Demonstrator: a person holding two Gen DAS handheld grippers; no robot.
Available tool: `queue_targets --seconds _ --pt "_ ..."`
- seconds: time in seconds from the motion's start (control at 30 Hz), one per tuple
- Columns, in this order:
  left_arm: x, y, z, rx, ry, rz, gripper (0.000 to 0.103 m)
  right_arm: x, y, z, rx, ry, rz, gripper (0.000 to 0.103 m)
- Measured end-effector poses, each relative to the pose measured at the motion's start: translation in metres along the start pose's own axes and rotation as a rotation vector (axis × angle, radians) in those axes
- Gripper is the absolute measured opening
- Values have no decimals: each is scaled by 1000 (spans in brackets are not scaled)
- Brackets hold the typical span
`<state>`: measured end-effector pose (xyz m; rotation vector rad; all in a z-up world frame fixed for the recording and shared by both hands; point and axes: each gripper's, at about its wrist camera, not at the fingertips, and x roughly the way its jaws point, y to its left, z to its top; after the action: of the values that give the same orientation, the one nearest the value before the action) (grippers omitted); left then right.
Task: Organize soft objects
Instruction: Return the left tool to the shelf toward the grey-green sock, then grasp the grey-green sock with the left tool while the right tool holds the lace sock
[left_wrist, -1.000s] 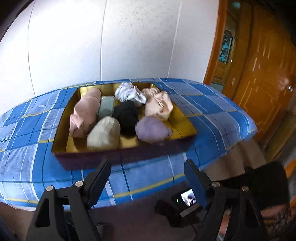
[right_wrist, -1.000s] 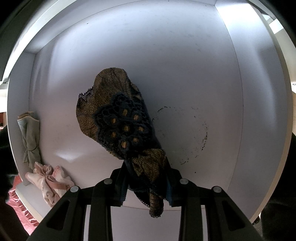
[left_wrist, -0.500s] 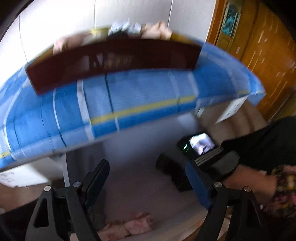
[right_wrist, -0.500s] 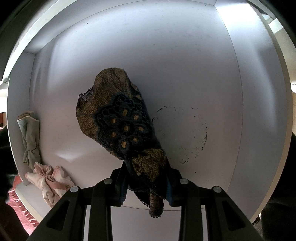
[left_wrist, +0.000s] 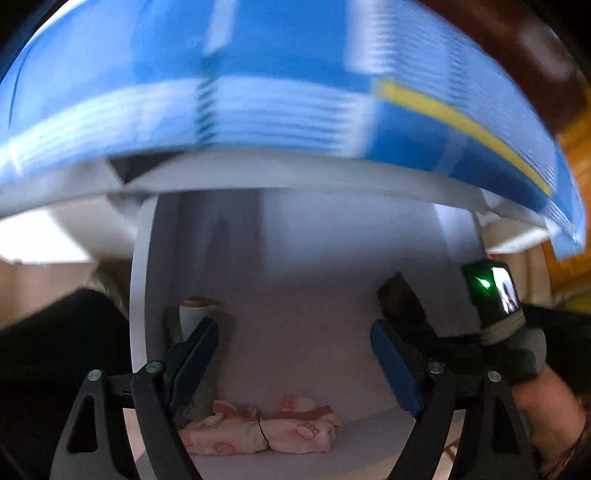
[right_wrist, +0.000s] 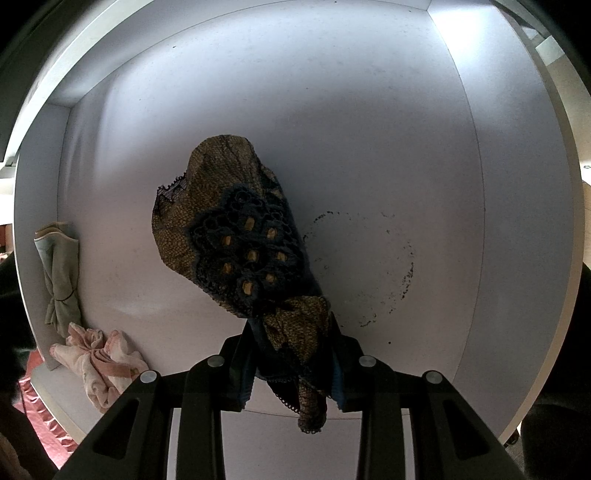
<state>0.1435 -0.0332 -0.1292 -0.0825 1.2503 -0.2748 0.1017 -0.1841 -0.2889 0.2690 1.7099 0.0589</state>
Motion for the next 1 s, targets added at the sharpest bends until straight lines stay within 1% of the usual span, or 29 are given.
queue_targets --seconds 0.07,0.2,0.33,0.43,0.53,0.67,0.7,0.77,0.8,0.83,0.9,0.93,1.0 --pt "7 9 1 -34 16 16 85 0 -1 1 5 1 3 32" --pt "24 8 1 -26 45 78 85 0 -3 1 8 1 7 32" --pt "47 0 -2 58 104 167 85 1 -5 1 16 0 16 32" --pt "70 -7 -6 154 162 273 85 0 -7 0 23 0 23 32" --pt "89 -8 -12 194 221 325 85 0 -7 -1 23 0 23 32" --pt "108 -4 -22 173 301 303 85 0 -10 -1 27 1 25 32" --pt "114 -2 -26 173 328 309 85 0 -11 -1 28 1 26 32" --pt "124 2 -31 168 370 330 88 0 -14 -2 28 1 28 32" --pt "129 4 -35 157 391 330 90 0 -16 -2 30 1 30 32" --pt "131 3 -37 154 396 328 93 0 -18 -2 33 1 33 32" --pt "134 -2 -41 154 405 290 95 0 -21 -2 41 2 40 32" --pt "135 -4 -43 138 410 253 95 1 -21 0 44 4 42 32" --pt "131 -11 -41 101 389 131 95 0 -25 1 56 4 50 32"
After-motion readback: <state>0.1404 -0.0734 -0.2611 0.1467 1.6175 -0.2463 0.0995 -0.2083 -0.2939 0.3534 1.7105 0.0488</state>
